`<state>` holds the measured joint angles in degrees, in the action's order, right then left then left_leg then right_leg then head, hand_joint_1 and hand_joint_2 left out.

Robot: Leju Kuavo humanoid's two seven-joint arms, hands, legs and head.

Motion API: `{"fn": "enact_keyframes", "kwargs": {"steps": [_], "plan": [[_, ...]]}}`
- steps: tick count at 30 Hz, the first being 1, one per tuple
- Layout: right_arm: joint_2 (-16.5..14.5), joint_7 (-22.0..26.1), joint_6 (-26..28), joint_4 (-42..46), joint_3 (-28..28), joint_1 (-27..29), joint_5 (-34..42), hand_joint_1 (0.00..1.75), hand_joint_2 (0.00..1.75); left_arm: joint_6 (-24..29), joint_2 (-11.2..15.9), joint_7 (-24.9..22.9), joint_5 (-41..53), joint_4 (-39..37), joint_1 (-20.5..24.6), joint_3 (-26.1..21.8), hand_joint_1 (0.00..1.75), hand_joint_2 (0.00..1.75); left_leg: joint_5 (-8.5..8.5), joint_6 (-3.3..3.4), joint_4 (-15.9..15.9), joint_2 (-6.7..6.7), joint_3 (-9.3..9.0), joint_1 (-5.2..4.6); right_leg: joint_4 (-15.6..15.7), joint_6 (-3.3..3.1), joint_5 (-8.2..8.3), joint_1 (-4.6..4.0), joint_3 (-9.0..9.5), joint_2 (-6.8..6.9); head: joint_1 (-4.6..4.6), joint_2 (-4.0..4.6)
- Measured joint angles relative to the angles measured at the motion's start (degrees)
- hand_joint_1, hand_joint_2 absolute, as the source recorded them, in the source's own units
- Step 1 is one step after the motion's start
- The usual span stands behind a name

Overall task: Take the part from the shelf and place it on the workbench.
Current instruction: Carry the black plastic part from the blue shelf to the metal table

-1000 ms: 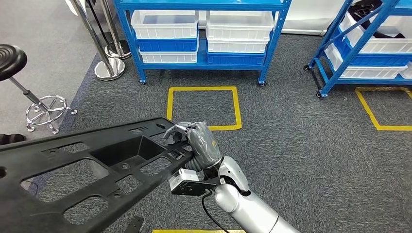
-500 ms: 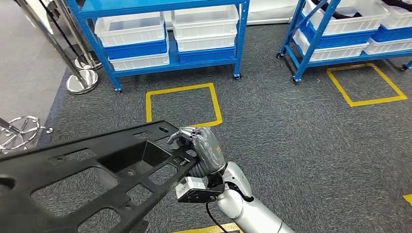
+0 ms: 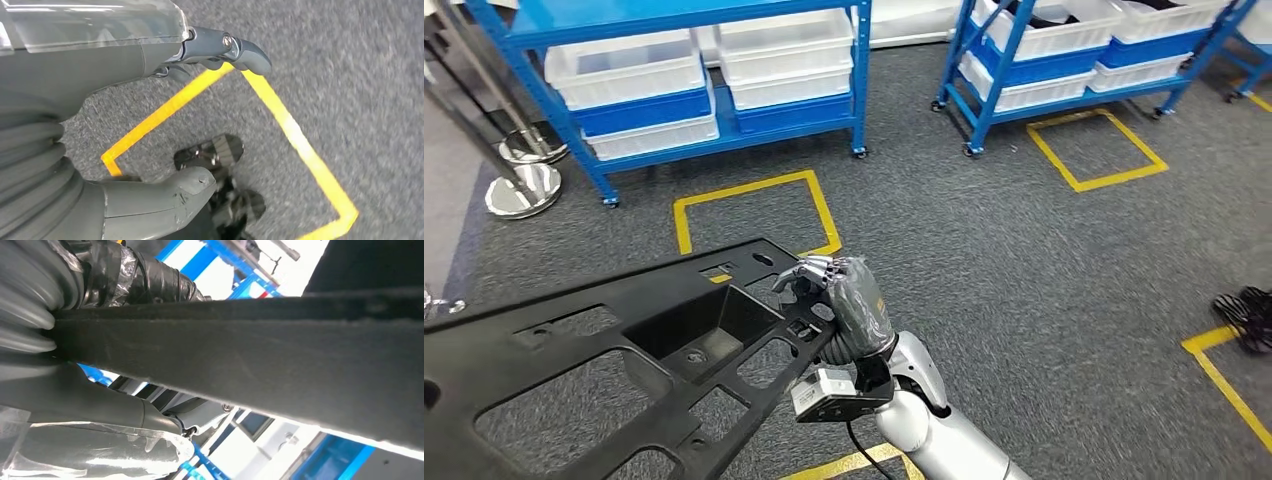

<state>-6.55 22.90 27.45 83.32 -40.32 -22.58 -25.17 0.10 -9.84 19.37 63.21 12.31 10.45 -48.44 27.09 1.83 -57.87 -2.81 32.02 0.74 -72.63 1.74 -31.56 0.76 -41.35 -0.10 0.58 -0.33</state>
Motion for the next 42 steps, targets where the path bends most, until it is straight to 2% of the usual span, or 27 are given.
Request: {"fn": "enact_keyframes", "kwargs": {"steps": [1,3,5,7,9,11,13,14,15,16,18,20,22,23,25,26,27,28,29,30,31,33,35,36,38,40,42], "plan": [[0.00,-0.01,-0.08,0.00,-0.01,0.05,-0.03,1.75,1.75,0.02,0.00,-0.02,0.02,0.00,-0.05,0.05,0.00,1.75,0.08,-0.11,-0.15,-0.60,0.02,-0.01,3.35,-0.11,1.77,-0.02,2.03,0.68,-0.01,0.00],[-0.03,-0.01,-0.19,0.01,-0.01,0.08,-0.13,1.75,1.75,0.04,0.00,-0.03,0.02,0.00,-0.16,0.17,0.00,1.75,0.32,-0.49,-0.47,-1.59,0.06,-0.21,10.39,-0.70,4.04,-0.44,5.91,3.03,0.01,0.00],[-0.06,-0.01,-0.22,0.02,-0.02,0.13,-0.27,1.75,1.75,0.07,0.02,-0.05,0.02,0.00,-0.31,0.23,0.00,1.75,0.43,-1.00,-0.62,-2.49,0.09,-0.49,13.04,-1.37,4.43,-0.98,7.01,3.91,0.02,0.00],[-0.09,-0.02,-0.22,0.06,-0.03,0.23,-0.41,1.75,1.75,0.15,0.07,-0.16,-0.07,0.00,-0.42,0.25,0.00,1.75,0.54,-1.60,-0.62,-3.24,0.07,-0.53,13.21,-2.01,4.88,-0.95,6.74,2.62,0.01,0.00],[-0.17,-0.05,-0.29,0.18,-0.04,0.30,-0.57,1.75,1.75,0.28,0.19,-0.23,-0.23,0.00,-0.52,0.23,0.00,1.75,2.02,-2.21,-2.12,-1.58,0.59,-0.30,13.56,-2.76,5.34,-0.60,6.62,1.53,0.02,0.00],[-0.37,-0.10,-0.53,0.28,-0.09,0.36,-0.67,1.75,1.75,0.33,0.34,-0.07,-0.42,0.00,-0.91,0.22,0.00,1.75,5.61,-2.58,-7.82,1.22,2.91,-0.11,13.71,-3.31,5.68,-0.44,6.42,0.40,0.02,0.00],[-0.50,-0.20,-0.83,0.30,-0.20,0.51,-0.75,1.75,1.75,0.22,0.39,0.28,-0.69,0.00,-1.54,0.22,0.00,1.75,8.48,-2.73,-14.80,2.19,5.92,-0.08,13.61,-3.50,5.85,-0.52,6.14,-1.02,0.02,0.00],[-0.50,-0.27,-0.92,0.30,-0.26,0.60,-0.80,1.75,1.75,0.15,0.39,0.45,-0.84,0.00,-1.78,0.22,0.00,1.75,8.51,-2.75,-16.25,2.30,6.54,-0.08,13.50,-3.50,5.90,-0.55,6.04,-1.77,0.02,0.00],[-0.49,-0.34,-0.96,0.30,-0.30,0.68,-0.83,1.75,1.75,0.08,0.39,0.60,-0.99,0.00,-1.93,0.22,0.00,1.75,7.40,-2.69,-15.43,2.39,6.09,-0.07,13.35,-3.47,5.94,-0.56,5.97,-2.53,0.03,0.00],[-0.50,-0.39,-0.97,0.30,-0.34,0.72,-0.83,1.75,1.75,0.02,0.39,0.68,-1.09,0.00,-1.99,0.22,0.00,1.75,5.46,-2.57,-12.49,2.78,4.64,-0.04,13.17,-3.42,5.95,-0.55,5.92,-3.28,0.03,0.00],[-0.57,-0.46,-0.95,0.31,-0.43,0.69,-0.84,1.75,1.75,-0.04,0.39,0.76,-1.21,0.00,-2.04,0.22,0.00,1.75,2.36,-2.19,-5.07,5.39,1.16,0.20,12.71,-3.18,6.00,-0.52,5.65,-4.64,0.02,0.00],[-0.67,-0.50,-0.92,0.33,-0.47,0.65,-0.92,1.75,1.75,-0.08,0.36,0.80,-1.19,0.00,-2.07,0.22,0.00,1.75,1.68,-1.87,-1.59,7.33,-0.37,0.29,12.50,-2.53,6.32,-0.42,5.04,-5.88,0.02,0.00],[-0.70,-0.55,-0.88,0.36,-0.49,0.67,-0.99,1.75,1.75,-0.10,0.28,0.81,-1.17,0.00,-2.07,0.22,0.00,1.75,1.43,-1.41,-1.14,6.47,-0.45,0.24,12.74,-1.64,6.85,-0.33,4.56,-7.04,0.02,0.00],[-0.68,-0.56,-0.86,0.38,-0.49,0.69,-0.99,1.75,1.75,-0.11,0.21,0.81,-1.13,0.00,-2.04,0.22,0.00,1.75,1.13,-1.02,-0.79,5.78,-0.51,0.30,12.62,-1.32,6.77,-0.39,4.37,-6.60,0.01,0.00],[-0.64,-0.59,-0.84,0.42,-0.50,0.63,-0.99,1.75,1.75,-0.12,0.04,0.86,-1.06,0.00,-1.97,0.21,0.00,1.75,0.53,-0.11,-0.06,4.19,-0.62,0.42,9.80,-0.81,4.76,-0.62,2.99,-3.79,-0.07,0.00],[-0.63,-0.60,-0.83,0.44,-0.52,0.63,-0.99,1.75,1.75,-0.12,-0.01,0.87,-1.03,0.00,-2.00,0.21,0.00,1.75,0.39,0.13,0.07,3.37,-0.62,0.30,6.70,-0.65,2.87,-0.61,1.62,-2.00,-0.09,0.00],[-0.62,-0.61,-0.83,0.45,-0.55,0.65,-0.99,1.75,1.75,-0.12,-0.02,0.89,-1.03,0.00,-2.08,0.20,0.00,1.75,0.35,0.28,0.09,2.56,-0.55,0.20,2.95,-0.45,0.92,-0.51,-0.08,-0.98,-0.11,0.00],[-0.59,-0.63,-0.83,0.45,-0.57,0.70,-0.99,1.75,1.75,-0.12,-0.01,0.88,-1.03,0.00,-2.17,0.20,0.00,1.75,0.35,0.29,0.05,1.71,-0.46,0.13,-0.50,-0.27,-0.47,-0.37,-1.65,-0.55,-0.11,0.00],[-0.55,-0.64,-0.83,0.44,-0.58,0.77,-0.99,1.75,1.75,-0.12,-0.01,0.87,-1.04,0.00,-2.22,0.20,0.00,1.75,0.37,0.28,0.00,0.91,-0.39,0.10,-2.51,-0.12,-0.92,-0.22,-2.52,-0.36,-0.11,0.00],[-0.51,-0.66,-0.83,0.44,-0.59,0.81,-0.99,1.75,1.75,-0.12,-0.01,0.87,-1.04,0.00,-2.21,0.20,0.00,1.75,0.41,0.24,-0.05,0.12,-0.34,0.09,-2.39,-0.01,-0.28,-0.10,-2.29,-0.17,-0.11,0.00],[-0.48,-0.67,-0.83,0.44,-0.60,0.81,-0.99,1.75,1.75,-0.13,-0.02,0.87,-1.05,0.00,-2.15,0.20,0.00,1.75,0.49,0.16,-0.12,-0.59,-0.34,0.09,0.02,0.01,1.23,-0.02,-0.87,0.23,-0.11,0.00],[-0.47,-0.67,-0.83,0.46,-0.60,0.74,-1.04,1.75,1.75,-0.17,-0.09,0.89,-1.05,0.00,-2.04,0.20,0.00,1.75,0.79,-0.25,-0.35,-1.72,-0.42,-0.05,7.98,-0.24,4.40,-0.23,3.64,2.28,-0.12,0.00],[-0.49,-0.69,-0.85,0.49,-0.62,0.66,-1.24,1.75,1.75,-0.20,-0.16,0.90,-1.16,0.00,-2.00,0.20,0.00,1.75,1.12,-0.85,-0.56,-2.58,-0.50,-0.36,12.58,-0.86,5.47,-0.66,5.97,3.62,-0.10,0.00],[-0.50,-0.70,-0.86,0.49,-0.63,0.63,-1.38,1.75,1.75,-0.20,-0.17,0.90,-1.24,0.00,-1.97,0.20,0.00,1.75,1.21,-1.15,-0.56,-3.05,-0.55,-0.48,12.97,-1.19,5.34,-0.93,5.99,3.44,-0.10,0.00],[-0.58,-0.71,-0.92,0.48,-0.65,0.61,-1.57,1.75,1.75,-0.26,-0.20,0.94,-1.37,0.00,-1.80,0.19,0.00,1.75,1.52,-1.72,-0.62,-3.61,-0.71,-0.36,13.26,-1.89,5.63,-0.82,5.89,2.14,-0.09,0.00],[-0.82,-0.71,-1.03,0.46,-0.69,0.36,-1.64,1.75,1.75,-0.34,-0.22,1.03,-1.38,0.00,-1.59,0.18,0.00,1.75,3.42,-2.17,-2.87,-1.71,0.11,-0.08,13.70,-2.69,5.98,-0.50,5.99,1.05,-0.08,0.00],[-1.14,-0.71,-1.27,0.42,-0.79,-0.01,-1.68,1.75,1.75,-0.33,-0.20,1.02,-1.38,0.00,-1.50,0.18,0.00,1.75,7.13,-2.41,-9.50,1.16,3.03,0.07,13.83,-3.20,6.15,-0.42,6.01,-0.09,-0.07,0.00]]}}
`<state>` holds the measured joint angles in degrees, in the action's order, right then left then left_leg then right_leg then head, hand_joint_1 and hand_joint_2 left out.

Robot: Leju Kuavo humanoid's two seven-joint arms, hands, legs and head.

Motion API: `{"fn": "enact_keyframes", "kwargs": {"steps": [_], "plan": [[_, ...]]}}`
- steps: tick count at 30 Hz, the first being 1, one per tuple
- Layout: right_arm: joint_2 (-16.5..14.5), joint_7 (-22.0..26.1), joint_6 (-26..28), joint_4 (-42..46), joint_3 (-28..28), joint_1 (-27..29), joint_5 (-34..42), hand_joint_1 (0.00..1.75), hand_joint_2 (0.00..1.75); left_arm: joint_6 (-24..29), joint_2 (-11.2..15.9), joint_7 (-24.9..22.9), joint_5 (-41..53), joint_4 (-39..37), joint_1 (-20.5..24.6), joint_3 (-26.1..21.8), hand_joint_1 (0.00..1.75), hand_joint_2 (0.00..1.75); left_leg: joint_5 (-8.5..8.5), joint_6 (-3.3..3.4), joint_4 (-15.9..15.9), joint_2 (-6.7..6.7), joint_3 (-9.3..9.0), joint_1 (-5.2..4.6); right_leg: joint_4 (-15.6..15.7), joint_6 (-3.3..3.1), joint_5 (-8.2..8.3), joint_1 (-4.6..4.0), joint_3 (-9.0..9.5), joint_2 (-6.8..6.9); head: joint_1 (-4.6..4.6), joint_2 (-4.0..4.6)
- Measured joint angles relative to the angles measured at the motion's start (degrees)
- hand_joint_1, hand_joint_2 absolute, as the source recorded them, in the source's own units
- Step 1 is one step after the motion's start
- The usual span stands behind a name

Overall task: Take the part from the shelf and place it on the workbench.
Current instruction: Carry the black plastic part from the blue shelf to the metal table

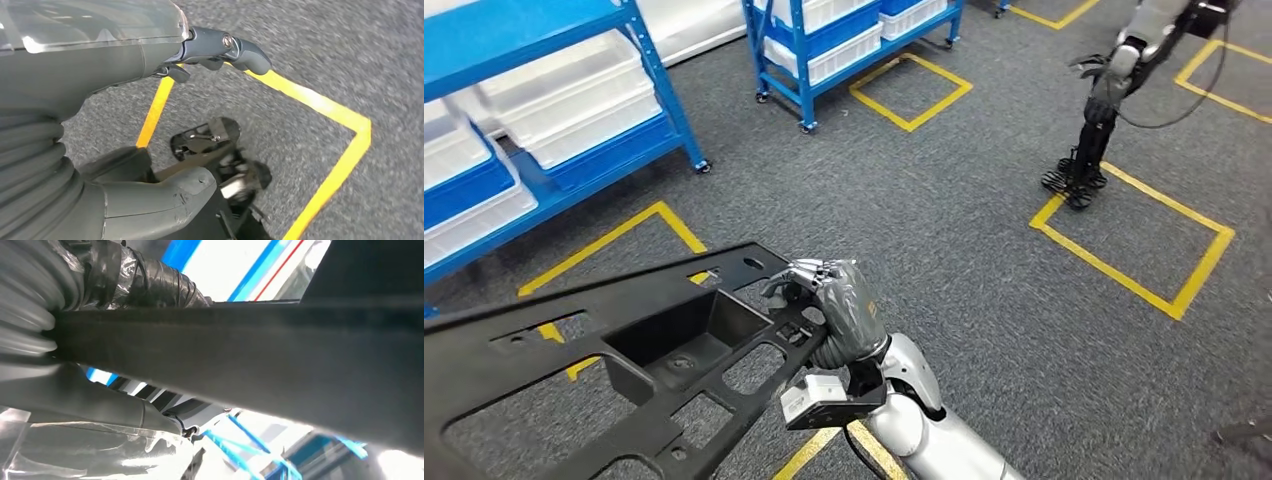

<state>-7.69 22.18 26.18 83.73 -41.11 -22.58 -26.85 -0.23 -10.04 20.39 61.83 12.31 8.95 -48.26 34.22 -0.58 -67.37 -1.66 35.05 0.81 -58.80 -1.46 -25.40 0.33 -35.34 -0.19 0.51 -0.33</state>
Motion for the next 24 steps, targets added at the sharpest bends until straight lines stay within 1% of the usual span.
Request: {"fn": "enact_keyframes", "kwargs": {"steps": [1,2,3,4,5,6,7,8,9,10,11,12,13,14,15,16,17,18,19,20,21,22,24], "plan": [[-0.10,-0.01,-0.18,-0.05,-0.06,-0.10,-0.02,1.75,1.75,0.03,0.01,-0.07,0.00,0.00,0.00,0.00,0.00,1.75,1.53,-0.08,-3.83,0.71,1.79,0.02,-0.03,-0.11,0.03,-0.05,-0.02,-0.69,0.00,0.00],[-0.15,-0.02,-0.32,-0.14,-0.10,-0.14,-0.03,1.75,1.75,0.07,0.02,-0.15,0.00,0.00,0.00,0.00,0.00,1.75,2.16,-0.13,-6.48,1.04,3.10,0.02,-0.09,-0.14,0.03,-0.10,-0.03,-1.44,-0.01,0.00],[-0.15,-0.05,-0.40,-0.22,-0.13,-0.14,-0.03,1.75,1.75,0.08,0.03,-0.22,0.00,0.00,0.02,0.00,0.00,1.75,1.65,-0.12,-7.16,1.19,3.54,0.02,-0.19,-0.14,0.03,-0.14,-0.03,-2.21,-0.01,0.00],[-0.15,-0.09,-0.46,-0.28,-0.14,-0.16,-0.03,1.75,1.75,0.03,0.03,-0.26,0.00,0.00,0.07,0.00,0.00,1.75,0.04,-0.06,-5.57,1.36,2.95,0.04,-0.33,-0.12,0.02,-0.15,-0.03,-3.01,-0.01,0.00],[-0.17,-0.11,-0.46,-0.32,-0.14,-0.22,-0.03,1.75,1.75,-0.09,0.03,-0.28,0.01,0.00,0.14,0.00,0.00,1.75,-2.27,0.06,-2.09,1.89,1.47,0.10,-0.50,-0.06,-0.02,-0.12,-0.03,-3.82,-0.01,0.00],[-0.19,-0.13,-0.49,-0.33,-0.15,-0.31,-0.03,1.75,1.75,-0.27,0.03,-0.29,0.03,0.00,0.19,0.00,0.00,1.75,-4.09,0.23,1.65,3.12,-0.16,0.20,-0.71,0.06,-0.06,-0.13,-0.10,-4.57,-0.02,0.00],[-0.22,-0.15,-0.58,-0.33,-0.16,-0.45,-0.03,1.75,1.75,-0.49,0.03,-0.31,0.08,0.00,0.22,0.00,0.00,1.75,-5.31,0.38,4.97,4.34,-1.58,0.32,-0.97,0.27,-0.08,-0.14,-0.29,-5.32,-0.02,0.00],[-0.27,-0.16,-0.69,-0.31,-0.18,-0.60,-0.04,1.75,1.75,-0.67,0.03,-0.36,0.19,0.00,0.25,0.01,0.00,1.75,-5.82,0.54,6.99,5.32,-2.44,0.36,-1.14,0.58,0.00,-0.09,-0.56,-5.97,-0.02,0.00],[-0.31,-0.17,-0.83,-0.30,-0.20,-0.71,-0.04,1.75,1.75,-0.81,0.04,-0.45,0.33,0.00,0.26,0.03,0.00,1.75,-5.65,0.70,7.65,5.82,-2.71,0.33,-1.19,0.94,0.14,-0.02,-0.85,-6.53,-0.01,0.00],[-0.34,-0.19,-0.95,-0.29,-0.21,-0.78,-0.05,1.75,1.75,-0.91,0.05,-0.56,0.51,0.00,0.28,0.06,0.00,1.75,-5.72,0.87,7.94,5.47,-2.80,0.24,-1.13,1.33,0.35,0.09,-1.10,-7.15,-0.01,0.00],[-0.35,-0.20,-1.03,-0.28,-0.22,-0.84,-0.05,1.75,1.75,-0.99,0.05,-0.70,0.72,0.00,0.31,0.12,0.00,1.75,-5.92,1.21,8.06,4.88,-2.82,0.33,-1.09,1.69,0.44,0.17,-1.27,-7.39,-0.01,0.00],[-0.35,-0.22,-1.10,-0.28,-0.23,-0.93,-0.05,1.75,1.75,-1.08,0.05,-0.84,0.89,0.00,0.33,0.18,0.00,1.75,-6.16,1.60,8.35,4.25,-2.89,0.40,-1.50,1.95,0.13,0.06,-1.52,-6.67,-0.04,0.00],[-0.38,-0.26,-1.16,-0.28,-0.24,-1.09,-0.05,1.75,1.75,-1.16,0.05,-0.97,1.02,0.00,0.32,0.25,0.00,1.75,-6.39,2.03,8.64,3.54,-2.96,0.45,-2.80,2.17,-0.78,-0.08,-2.15,-5.31,-0.10,0.00],[-0.44,-0.29,-1.24,-0.28,-0.26,-1.29,-0.04,1.75,1.75,-1.23,0.04,-1.18,1.09,0.00,0.26,0.32,0.00,1.75,-6.56,2.39,8.87,2.79,-3.01,0.46,-5.20,2.31,-2.27,-0.17,-3.23,-3.56,-0.15,0.00],[-0.51,-0.31,-1.30,-0.28,-0.28,-1.45,-0.03,1.75,1.75,-1.27,0.08,-1.43,1.11,0.00,0.15,0.37,0.00,1.75,-6.59,2.59,8.94,2.09,-3.02,0.27,-8.28,2.43,-4.01,-0.22,-4.63,-1.88,-0.20,0.00],[-0.57,-0.33,-1.35,-0.28,-0.31,-1.54,-0.02,1.75,1.75,-1.27,0.11,-1.65,1.11,0.00,0.04,0.41,0.00,1.75,-6.58,2.70,8.94,1.55,-3.00,0.15,-10.97,2.52,-5.44,-0.15,-5.88,-1.06,-0.22,0.00],[-0.61,-0.33,-1.38,-0.28,-0.32,-1.57,-0.01,1.75,1.75,-1.27,0.14,-1.84,1.10,0.00,-0.05,0.43,0.00,1.75,-6.56,2.74,8.94,1.19,-3.00,0.07,-12.80,2.57,-6.32,-0.10,-6.73,-0.75,-0.22,0.00],[-0.62,-0.33,-1.38,-0.28,-0.33,-1.56,-0.01,1.75,1.75,-1.27,0.17,-1.94,1.09,0.00,-0.10,0.44,0.00,1.75,-6.55,2.76,8.94,1.01,-3.00,0.04,-13.72,2.60,-6.72,-0.07,-7.16,-0.64,-0.21,0.00],[-0.62,-0.33,-1.37,-0.28,-0.34,-1.56,-0.01,1.75,1.75,-1.27,0.19,-1.98,1.09,0.00,-0.13,0.44,0.00,1.75,-6.54,2.77,8.94,0.90,-2.99,0.03,-14.18,2.61,-6.89,-0.05,-7.38,-0.60,-0.21,0.00],[-0.62,-0.33,-1.33,-0.31,-0.40,-1.50,-0.01,1.75,1.75,-1.32,0.29,-2.17,1.11,0.00,-0.26,0.44,0.00,1.75,-6.52,2.77,8.93,0.43,-2.99,0.01,-15.17,2.65,-6.98,0.00,-7.83,-0.48,-0.22,0.00],[-0.62,-0.40,-1.28,-0.34,-0.48,-1.42,-0.02,1.75,1.75,-1.42,0.45,-2.62,1.17,0.00,-0.40,0.46,0.00,1.75,-6.40,2.70,8.92,-0.50,-3.08,-0.03,-13.08,2.57,-5.46,0.04,-6.58,0.10,-0.22,0.00],[-0.62,-0.50,-1.22,-0.37,-0.56,-1.35,-0.07,1.75,1.75,-1.58,0.61,-3.15,1.20,0.00,-0.55,0.49,0.00,1.75,-6.23,2.58,8.90,-1.51,-3.23,-0.08,-9.87,2.40,-3.86,-0.03,-4.79,1.33,-0.24,0.00],[-0.66,-0.83,-1.16,-0.42,-0.66,-1.30,-0.21,1.75,1.75,-2.03,0.84,-4.17,1.11,0.00,-0.74,0.53,0.00,1.75,-5.80,2.07,8.80,-3.36,-3.51,-0.35,-1.91,1.84,-0.55,-0.60,-0.53,3.61,-0.24,0.00]]}}
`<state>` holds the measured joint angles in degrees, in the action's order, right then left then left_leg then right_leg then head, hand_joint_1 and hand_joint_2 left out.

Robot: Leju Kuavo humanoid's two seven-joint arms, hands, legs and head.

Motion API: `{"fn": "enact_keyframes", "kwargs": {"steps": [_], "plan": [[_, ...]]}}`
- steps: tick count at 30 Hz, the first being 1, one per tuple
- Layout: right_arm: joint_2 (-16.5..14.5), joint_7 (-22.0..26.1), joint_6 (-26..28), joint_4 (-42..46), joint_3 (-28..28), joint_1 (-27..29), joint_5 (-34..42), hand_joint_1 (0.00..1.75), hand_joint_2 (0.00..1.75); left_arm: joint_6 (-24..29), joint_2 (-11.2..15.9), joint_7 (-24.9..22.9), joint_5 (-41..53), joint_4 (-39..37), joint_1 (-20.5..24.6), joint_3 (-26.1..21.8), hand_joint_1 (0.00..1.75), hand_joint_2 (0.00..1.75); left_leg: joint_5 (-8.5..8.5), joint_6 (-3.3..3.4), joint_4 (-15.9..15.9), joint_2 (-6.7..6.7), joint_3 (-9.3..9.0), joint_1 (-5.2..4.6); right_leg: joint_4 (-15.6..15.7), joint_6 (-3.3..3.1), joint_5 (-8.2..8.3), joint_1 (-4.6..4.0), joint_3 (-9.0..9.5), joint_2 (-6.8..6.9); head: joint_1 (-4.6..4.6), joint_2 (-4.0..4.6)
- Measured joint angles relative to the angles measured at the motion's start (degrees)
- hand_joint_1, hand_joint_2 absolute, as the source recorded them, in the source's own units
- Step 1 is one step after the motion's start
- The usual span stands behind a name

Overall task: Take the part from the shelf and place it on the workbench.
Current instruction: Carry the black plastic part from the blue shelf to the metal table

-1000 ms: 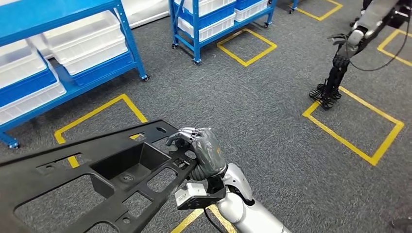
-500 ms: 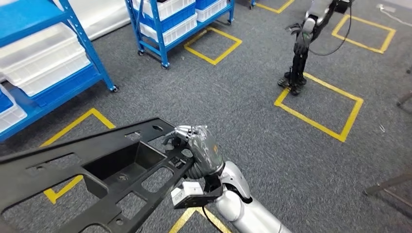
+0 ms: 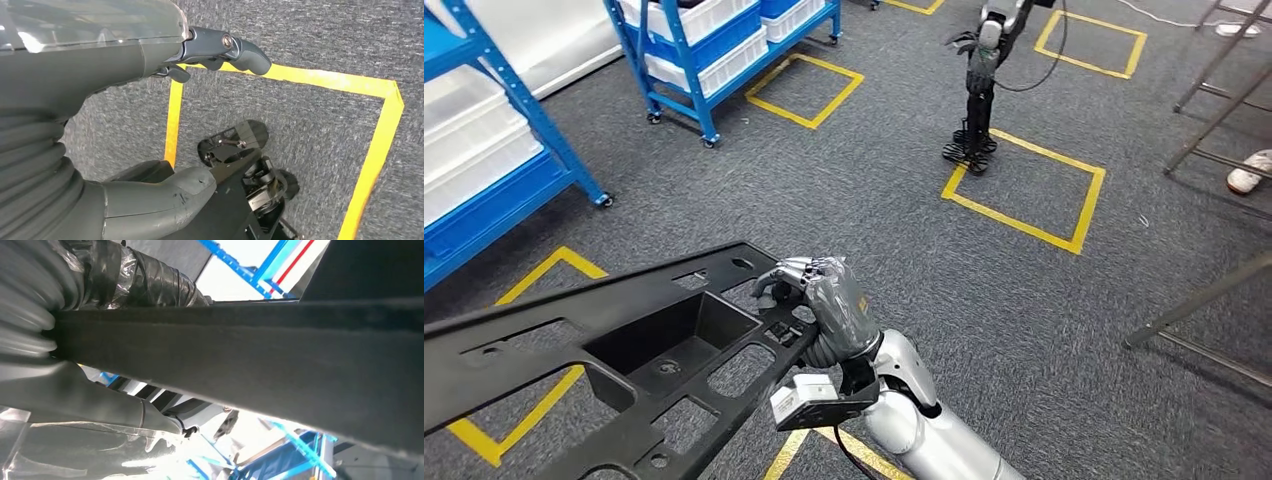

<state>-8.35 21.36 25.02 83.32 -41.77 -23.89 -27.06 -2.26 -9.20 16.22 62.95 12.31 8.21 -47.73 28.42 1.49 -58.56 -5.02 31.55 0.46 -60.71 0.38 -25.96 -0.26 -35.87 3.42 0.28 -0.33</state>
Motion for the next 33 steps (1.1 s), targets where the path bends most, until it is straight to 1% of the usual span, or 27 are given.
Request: {"fn": "enact_keyframes", "kwargs": {"steps": [1,2,3,4,6,8,9,10,11,12,14,16,17,18,19,20,21,23,24,25,26,27,28,30,31,32,33], "plan": [[-0.02,-0.14,0.00,0.00,-0.01,-0.02,-0.07,1.75,1.75,-0.17,0.02,-0.22,-0.11,0.00,-0.04,-0.01,0.00,1.75,0.13,-0.27,-0.01,-0.51,-0.09,-0.12,1.13,-0.23,0.00,-0.31,0.49,0.39,0.01,0.00],[-0.04,-0.25,0.01,0.00,-0.02,-0.03,-0.10,1.75,1.75,-0.30,0.03,-0.34,-0.19,0.00,-0.06,-0.01,0.00,1.75,0.21,-0.56,0.02,-1.08,-0.19,-0.22,1.29,-0.43,-0.01,-0.54,0.47,-0.07,0.01,0.00],[-0.07,-0.31,0.02,0.01,-0.02,-0.03,-0.14,1.75,1.75,-0.37,0.04,-0.41,-0.22,0.00,-0.03,-0.01,0.00,1.75,0.31,-0.85,0.17,-1.66,-0.27,-0.20,1.47,-0.71,0.11,-0.42,0.51,-0.78,0.03,0.00],[-0.11,-0.34,0.04,0.02,-0.02,-0.01,-0.18,1.75,1.75,-0.44,0.05,-0.43,-0.25,0.00,0.03,-0.01,0.00,1.75,0.68,-1.13,-0.01,-1.54,-0.38,-0.10,1.80,-1.01,0.28,-0.30,0.67,-1.43,0.03,0.00],[-0.30,-0.37,0.06,0.02,-0.03,-0.12,-0.26,1.75,1.75,-0.56,0.08,-0.43,-0.26,0.00,0.09,-0.01,0.00,1.75,2.88,-1.59,-3.11,0.76,0.64,0.11,2.52,-1.67,0.68,0.14,1.05,-2.63,0.06,0.00],[-0.47,-0.39,0.06,-0.01,-0.07,-0.18,-0.28,1.75,1.75,-0.75,0.12,-0.43,-0.15,0.00,-0.07,-0.01,0.00,1.75,6.42,-1.88,-10.24,3.63,3.72,0.24,2.62,-2.00,0.78,0.27,1.06,-3.88,0.07,0.00],[-0.50,-0.40,0.05,-0.03,-0.09,-0.08,-0.23,1.75,1.75,-0.92,0.14,-0.43,0.04,0.00,-0.23,-0.01,0.00,1.75,7.60,-2.01,-13.59,4.20,5.40,0.26,2.52,-2.05,0.77,0.27,1.01,-4.65,0.06,0.00],[-0.52,-0.43,0.04,-0.04,-0.11,0.09,-0.14,1.75,1.75,-1.08,0.15,-0.41,0.30,0.00,-0.37,0.00,0.00,1.75,7.77,-2.09,-15.44,4.45,6.45,0.28,2.36,-2.06,0.74,0.27,0.98,-5.46,0.05,0.00],[-0.52,-0.46,0.03,-0.05,-0.11,0.28,-0.04,1.75,1.75,-1.21,0.15,-0.35,0.61,0.00,-0.47,0.02,0.00,1.75,6.82,-2.13,-15.27,4.56,6.60,0.31,2.14,-2.02,0.68,0.28,0.94,-6.31,0.05,0.00],[-0.56,-0.48,0.03,-0.07,-0.11,0.48,0.05,1.75,1.75,-1.29,0.15,-0.28,0.91,0.00,-0.47,0.06,0.00,1.75,4.87,-2.14,-12.92,4.81,5.71,0.39,1.87,-1.92,0.58,0.32,0.92,-7.15,0.05,0.00],[-0.74,-0.48,-0.02,-0.08,-0.15,0.71,0.13,1.75,1.75,-1.43,0.14,-0.14,1.48,-0.02,-0.35,0.28,0.00,1.75,1.18,-2.08,-5.68,6.94,2.71,0.69,1.10,-1.51,0.26,0.37,0.69,-8.69,0.05,0.00],[-1.04,-0.44,-0.08,-0.11,-0.29,0.83,0.18,1.75,1.75,-1.61,0.14,-0.32,1.98,-0.07,-0.24,0.58,0.00,1.75,0.19,-1.77,-1.74,9.03,0.99,0.82,0.49,-0.90,0.22,0.47,0.07,-10.01,0.05,0.00],[-1.13,-0.38,-0.07,-0.14,-0.37,0.93,0.19,1.75,1.75,-1.66,0.15,-0.54,2.19,-0.09,-0.19,0.73,0.00,1.75,0.36,-1.53,-1.49,9.23,0.86,0.70,0.45,-0.53,0.39,0.54,-0.22,-10.63,0.05,0.00],[-1.16,-0.33,-0.03,-0.14,-0.41,1.08,0.20,1.75,1.75,-1.63,0.17,-0.80,2.31,-0.09,-0.15,0.85,0.00,1.75,0.25,-1.19,-1.30,8.73,0.80,0.70,0.59,-0.15,0.63,0.62,-0.41,-11.24,0.04,0.00],[-1.13,-0.29,0.02,-0.14,-0.42,1.25,0.20,1.75,1.75,-1.60,0.20,-1.03,2.39,-0.09,-0.12,0.95,0.00,1.75,0.03,-0.83,-1.02,8.09,0.73,0.72,0.53,0.12,0.64,0.62,-0.55,-11.22,0.05,0.00],[-1.07,-0.27,0.09,-0.10,-0.42,1.37,0.20,1.75,1.75,-1.57,0.21,-1.18,2.43,-0.09,-0.11,1.04,0.00,1.75,-0.20,-0.45,-0.73,7.41,0.63,0.78,-0.06,0.36,0.19,0.51,-0.87,-10.24,-0.04,0.00],[-1.00,-0.26,0.14,-0.06,-0.42,1.45,0.20,1.75,1.75,-1.54,0.20,-1.26,2.46,-0.09,-0.14,1.10,0.00,1.75,-0.41,-0.12,-0.45,6.68,0.55,0.85,-1.64,0.53,-0.84,0.37,-1.63,-8.69,-0.14,0.00],[-0.91,-0.25,0.21,0.00,-0.42,1.54,0.20,1.75,1.75,-1.50,0.20,-1.33,2.49,-0.10,-0.36,1.23,0.00,1.75,-0.51,0.23,-0.24,5.16,0.51,0.67,-7.74,0.79,-4.16,0.32,-4.51,-5.25,-0.33,0.00],[-0.87,-0.25,0.22,0.00,-0.42,1.63,0.20,1.75,1.75,-1.45,0.23,-1.37,2.49,-0.11,-0.56,1.30,0.00,1.75,-0.47,0.32,-0.24,4.33,0.53,0.57,-11.16,0.89,-5.55,0.40,-6.17,-4.50,-0.32,0.00],[-0.81,-0.25,0.22,0.00,-0.42,1.77,0.20,1.75,1.75,-1.40,0.27,-1.40,2.50,-0.11,-0.74,1.36,0.00,1.75,-0.40,0.41,-0.24,3.48,0.52,0.51,-13.49,0.95,-6.11,0.46,-7.31,-4.09,-0.32,0.00],[-0.75,-0.25,0.23,0.00,-0.42,1.91,0.20,1.75,1.75,-1.34,0.31,-1.45,2.52,-0.11,-0.86,1.41,0.00,1.75,-0.31,0.46,-0.25,2.64,0.49,0.47,-14.00,0.94,-5.67,0.50,-7.56,-3.82,-0.32,0.00],[-0.69,-0.25,0.24,0.00,-0.42,2.01,0.20,1.75,1.75,-1.27,0.33,-1.56,2.58,-0.11,-0.87,1.46,0.00,1.75,-0.22,0.46,-0.25,1.91,0.41,0.44,-12.32,0.82,-4.26,0.50,-6.68,-3.50,-0.32,0.00],[-0.67,-0.25,0.25,0.02,-0.42,2.07,0.20,1.75,1.75,-1.20,0.33,-1.70,2.72,-0.11,-0.84,1.53,0.00,1.75,-0.10,0.40,-0.25,1.25,0.27,0.42,-8.97,0.58,-2.33,0.40,-4.88,-2.80,-0.33,0.00],[-0.66,-0.25,0.22,0.17,-0.42,2.10,0.37,1.75,1.75,-0.93,0.32,-2.16,2.99,-0.11,-0.84,1.70,0.00,1.75,0.25,0.05,-0.30,0.14,-0.04,0.21,-1.87,-0.06,0.11,-0.23,-1.15,-0.48,-0.33,0.00],[-0.64,-0.22,0.14,0.31,-0.42,2.16,0.68,1.75,1.75,-0.77,0.33,-2.32,3.07,-0.11,-0.89,1.78,0.00,1.75,0.41,-0.16,-0.31,-0.40,-0.14,0.08,0.16,-0.36,0.42,-0.58,-0.16,0.34,-0.31,0.00],[-0.59,-0.15,-0.07,0.43,-0.41,2.29,1.18,1.75,1.75,-0.56,0.33,-2.39,3.02,-0.11,-0.94,1.82,0.00,1.75,0.54,-0.39,-0.29,-0.98,-0.23,-0.03,1.00,-0.59,0.25,-0.87,0.13,0.52,-0.31,0.00],[-0.50,-0.01,-0.31,0.52,-0.39,2.47,1.74,1.75,1.75,-0.37,0.33,-2.33,2.88,-0.11,-0.94,1.84,0.00,1.75,0.64,-0.66,-0.24,-1.65,-0.36,-0.14,1.28,-0.83,0.25,-1.00,0.13,-0.05,-0.31,0.00]]}}
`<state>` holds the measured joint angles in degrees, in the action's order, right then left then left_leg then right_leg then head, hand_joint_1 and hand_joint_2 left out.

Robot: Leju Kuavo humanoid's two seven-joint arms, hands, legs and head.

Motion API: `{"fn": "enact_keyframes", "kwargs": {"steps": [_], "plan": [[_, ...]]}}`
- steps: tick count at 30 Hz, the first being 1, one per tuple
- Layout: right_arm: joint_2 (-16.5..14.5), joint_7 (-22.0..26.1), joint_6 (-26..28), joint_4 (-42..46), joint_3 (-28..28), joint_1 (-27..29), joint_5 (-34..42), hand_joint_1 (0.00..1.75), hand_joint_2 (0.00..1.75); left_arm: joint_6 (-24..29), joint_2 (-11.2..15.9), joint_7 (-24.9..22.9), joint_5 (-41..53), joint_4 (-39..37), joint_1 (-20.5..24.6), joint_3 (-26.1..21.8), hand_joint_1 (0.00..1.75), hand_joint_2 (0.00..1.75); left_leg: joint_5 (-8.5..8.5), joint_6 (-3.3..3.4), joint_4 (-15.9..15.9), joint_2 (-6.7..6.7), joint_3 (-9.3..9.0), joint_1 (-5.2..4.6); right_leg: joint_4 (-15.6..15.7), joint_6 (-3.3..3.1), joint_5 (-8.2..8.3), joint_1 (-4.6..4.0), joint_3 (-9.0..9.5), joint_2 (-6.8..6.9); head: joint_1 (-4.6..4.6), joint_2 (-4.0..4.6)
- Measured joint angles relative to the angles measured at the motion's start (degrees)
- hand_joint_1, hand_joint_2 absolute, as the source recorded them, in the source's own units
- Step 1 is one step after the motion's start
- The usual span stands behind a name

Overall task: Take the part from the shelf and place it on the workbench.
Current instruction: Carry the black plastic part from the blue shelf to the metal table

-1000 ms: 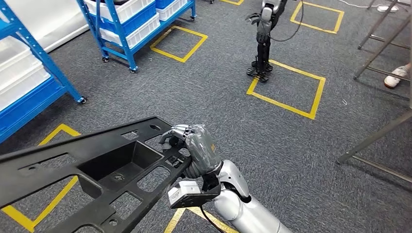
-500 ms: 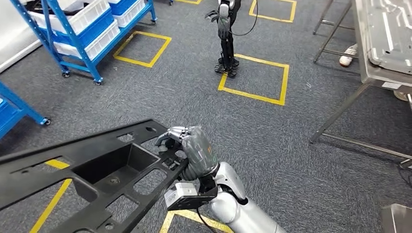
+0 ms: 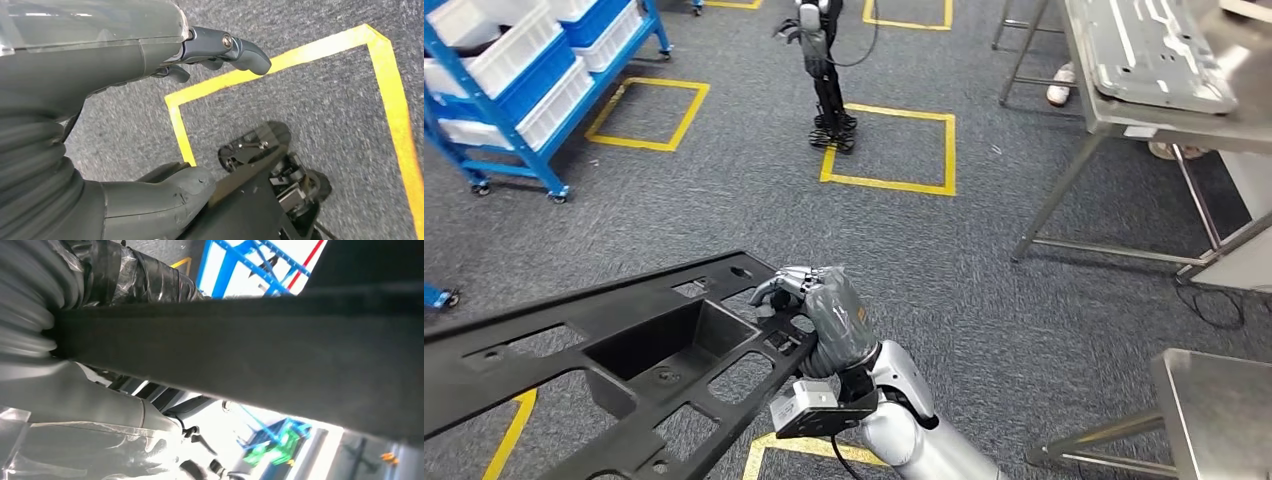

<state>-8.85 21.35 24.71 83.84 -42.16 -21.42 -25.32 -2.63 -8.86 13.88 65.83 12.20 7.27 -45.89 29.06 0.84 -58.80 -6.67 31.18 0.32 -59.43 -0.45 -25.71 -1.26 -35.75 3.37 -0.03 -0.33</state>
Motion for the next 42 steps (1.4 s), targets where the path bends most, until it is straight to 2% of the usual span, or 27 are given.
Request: {"fn": "enact_keyframes", "kwargs": {"steps": [1,3,5,7,8,9,10,12,14,16,17,18,20,22,23,24,25,27,29,31,32,34,36,38,39,40,42], "plan": [[0.09,0.17,-0.25,0.04,0.02,0.22,0.48,1.75,1.75,0.19,0.01,0.14,-0.19,0.00,0.06,-0.01,0.00,1.75,0.21,-0.27,0.03,-0.22,-0.10,0.04,0.24,-0.27,0.14,0.22,0.10,-0.66,0.01,0.00],[0.17,0.58,-0.66,-0.02,0.07,0.32,0.93,1.75,1.75,0.60,0.03,0.51,-0.66,0.00,0.19,-0.02,0.00,1.75,1.58,-0.75,-1.62,1.68,0.32,0.19,0.94,-0.90,0.51,0.71,0.47,-1.94,0.01,0.00],[0.04,0.88,-0.91,-0.22,0.09,0.16,0.99,1.75,1.75,1.20,0.04,0.91,-0.93,0.00,0.15,-0.04,0.00,1.75,4.67,-1.02,-7.50,4.84,2.99,0.38,1.21,-1.32,0.70,1.00,0.69,-3.19,0.04,0.00],[-0.02,1.01,-0.91,-0.45,0.10,0.30,1.03,1.75,1.75,2.11,-0.02,1.21,-0.94,0.00,-0.05,-0.05,0.00,1.75,6.95,-1.27,-14.29,5.97,6.58,0.42,1.03,-1.44,0.68,1.03,0.67,-4.75,0.05,0.00],[0.02,1.04,-0.87,-0.51,0.11,0.50,1.11,1.75,1.75,2.70,-0.09,1.31,-0.90,0.00,-0.13,-0.05,0.00,1.75,6.61,-1.37,-15.52,6.10,7.47,0.46,0.88,-1.42,0.64,1.04,0.67,-5.59,0.05,0.00],[0.07,1.08,-0.83,-0.54,0.14,0.72,1.22,1.75,1.75,3.27,-0.16,1.42,-0.88,0.00,-0.16,-0.05,0.00,1.75,5.19,-1.44,-14.60,6.18,7.37,0.53,0.67,-1.35,0.57,1.09,0.65,-6.43,0.05,0.00],[0.10,1.15,-0.81,-0.54,0.19,0.90,1.36,1.75,1.75,3.81,-0.24,1.58,-0.90,0.00,-0.13,-0.05,0.00,1.75,2.98,-1.49,-11.69,6.52,6.28,0.65,0.40,-1.20,0.45,1.17,0.64,-7.26,0.05,0.00],[0.13,1.32,-0.78,-0.54,0.37,1.04,1.56,1.75,1.75,4.49,-0.38,2.06,-1.01,-0.01,-0.02,-0.05,0.00,1.75,-0.22,-1.47,-4.83,9.09,3.44,1.05,-0.44,-0.70,0.12,1.31,0.28,-8.76,0.04,0.00],[0.17,1.43,-0.72,-0.53,0.56,1.22,1.61,1.75,1.75,5.12,-0.58,2.48,-1.01,-0.02,0.07,-0.05,0.00,1.75,-0.80,-1.09,-1.80,11.05,2.18,1.15,-0.96,0.02,0.09,1.47,-0.36,-10.06,0.03,0.00],[0.37,1.49,-0.55,-0.50,0.89,1.69,1.56,1.75,1.75,6.22,-0.79,2.55,-0.93,-0.02,0.16,-0.07,0.00,1.75,-0.98,-0.34,-1.49,10.24,2.09,0.99,-0.81,0.76,0.44,1.58,-0.74,-11.19,0.05,0.00],[0.51,1.50,-0.34,-0.43,1.15,1.98,1.47,1.75,1.75,6.98,-0.91,2.35,-0.90,-0.02,0.21,-0.08,0.00,1.75,-1.20,0.10,-1.23,9.61,2.00,0.99,-0.99,1.03,0.29,1.53,-0.90,-10.65,0.03,0.00],[0.68,1.50,-0.12,-0.32,1.44,2.22,1.36,1.75,1.75,7.62,-1.10,1.99,-0.87,-0.02,0.23,-0.09,0.00,1.75,-1.43,0.56,-0.93,8.92,1.92,1.05,-1.97,1.30,-0.39,1.43,-1.39,-9.40,0.00,0.00],[0.92,1.49,0.28,-0.03,1.85,2.58,1.09,1.75,1.75,7.89,-1.38,1.00,-0.70,-0.02,0.24,-0.11,0.00,1.75,-1.66,1.17,-0.56,7.43,1.85,0.99,-7.08,1.73,-3.42,1.36,-3.80,-5.76,-0.08,0.00],[1.09,1.48,0.39,0.12,2.08,3.00,0.95,1.75,1.75,7.27,-1.46,0.24,-0.48,-0.02,0.09,-0.11,0.00,1.75,-1.59,1.33,-0.54,5.80,1.88,0.81,-13.86,2.04,-6.37,1.52,-7.10,-4.11,-0.09,0.00],[1.20,1.46,0.40,0.14,2.20,3.29,0.90,1.75,1.75,7.05,-1.48,0.06,-0.40,-0.02,0.04,-0.11,0.00,1.75,-1.52,1.35,-0.55,4.98,1.87,0.77,-15.53,2.09,-6.60,1.59,-7.92,-3.82,-0.09,0.00],[1.33,1.44,0.42,0.14,2.32,3.54,0.85,1.75,1.75,6.96,-1.51,-0.02,-0.39,-0.02,0.05,-0.11,0.00,1.75,-1.44,1.34,-0.55,4.21,1.81,0.75,-15.08,2.06,-5.75,1.61,-7.64,-3.60,-0.10,0.00],[1.44,1.43,0.42,0.19,2.43,3.72,0.80,1.75,1.75,6.89,-1.56,-0.04,-0.39,-0.02,0.11,-0.10,0.00,1.75,-1.32,1.29,-0.55,3.50,1.68,0.74,-12.43,1.91,-4.03,1.56,-6.18,-3.23,-0.10,0.00],[1.56,1.43,0.43,0.42,2.54,3.77,0.70,1.75,1.75,6.73,-1.70,-0.04,-0.28,-0.02,0.24,-0.09,0.00,1.75,-1.02,1.01,-0.53,2.29,1.30,0.60,-4.55,1.28,-0.81,1.07,-1.87,-1.13,-0.10,0.00],[1.56,1.44,0.49,0.71,2.61,3.70,0.66,1.75,1.75,6.41,-1.81,-0.04,0.02,-0.02,0.32,-0.06,0.00,1.75,-0.75,0.53,-0.45,1.29,0.97,0.39,-0.29,0.59,0.08,0.41,0.29,0.29,-0.09,0.00],[1.57,1.43,0.53,0.87,2.74,3.74,0.68,1.75,1.75,5.62,-1.89,-0.14,0.40,-0.02,0.49,0.07,0.00,1.75,-0.56,0.00,-0.22,0.20,0.57,0.25,0.17,0.11,0.04,0.23,0.32,-0.65,-0.08,0.00],[1.58,1.45,0.50,0.93,2.80,3.78,0.69,1.75,1.75,5.02,-1.92,-0.27,0.50,-0.02,0.62,0.15,0.00,1.75,-0.30,-0.30,-0.31,0.36,0.39,0.28,0.47,-0.12,0.19,0.41,0.49,-1.28,-0.08,0.00],[1.50,1.50,0.22,1.00,2.86,3.64,0.57,1.75,1.75,3.63,-1.95,-0.62,0.13,-0.02,0.87,0.26,0.00,1.75,1.39,-0.75,-2.53,2.59,1.09,0.39,1.14,-0.76,0.53,0.93,0.92,-2.44,-0.06,0.00],[1.29,1.55,-0.06,1.03,2.85,3.48,0.33,1.75,1.75,2.38,-1.96,-0.90,-0.91,-0.02,0.97,0.19,0.00,1.75,4.74,-0.97,-9.06,5.34,4.20,0.53,1.28,-1.17,0.64,1.18,1.06,-3.59,-0.05,0.00],[1.19,1.56,-0.05,1.03,2.84,3.57,0.17,1.75,1.75,1.68,-2.03,-0.78,-1.49,-0.02,0.87,0.07,0.00,1.75,6.50,-1.23,-15.22,6.09,7.46,0.60,1.06,-1.28,0.58,1.19,1.03,-5.10,-0.05,0.00],[1.20,1.56,-0.01,1.05,2.85,3.67,0.14,1.75,1.75,1.72,-2.08,-0.51,-1.38,-0.02,0.77,0.05,0.00,1.75,5.78,-1.32,-15.71,6.17,7.95,0.65,0.88,-1.25,0.50,1.21,1.01,-5.93,-0.06,0.00],[1.22,1.56,0.03,1.09,2.86,3.78,0.12,1.75,1.75,1.98,-2.13,-0.16,-1.10,-0.02,0.67,0.08,0.00,1.75,4.04,-1.36,-13.96,6.26,7.36,0.74,0.65,-1.16,0.40,1.26,1.00,-6.80,-0.05,0.00],[1.25,1.61,0.18,1.29,2.93,4.00,0.02,1.75,1.75,2.62,-2.17,0.59,-0.54,-0.03,0.44,0.16,0.00,1.75,0.13,-1.36,-6.98,7.95,4.48,1.02,-0.06,-0.73,0.05,1.37,0.82,-8.44,-0.06,0.00]]}}
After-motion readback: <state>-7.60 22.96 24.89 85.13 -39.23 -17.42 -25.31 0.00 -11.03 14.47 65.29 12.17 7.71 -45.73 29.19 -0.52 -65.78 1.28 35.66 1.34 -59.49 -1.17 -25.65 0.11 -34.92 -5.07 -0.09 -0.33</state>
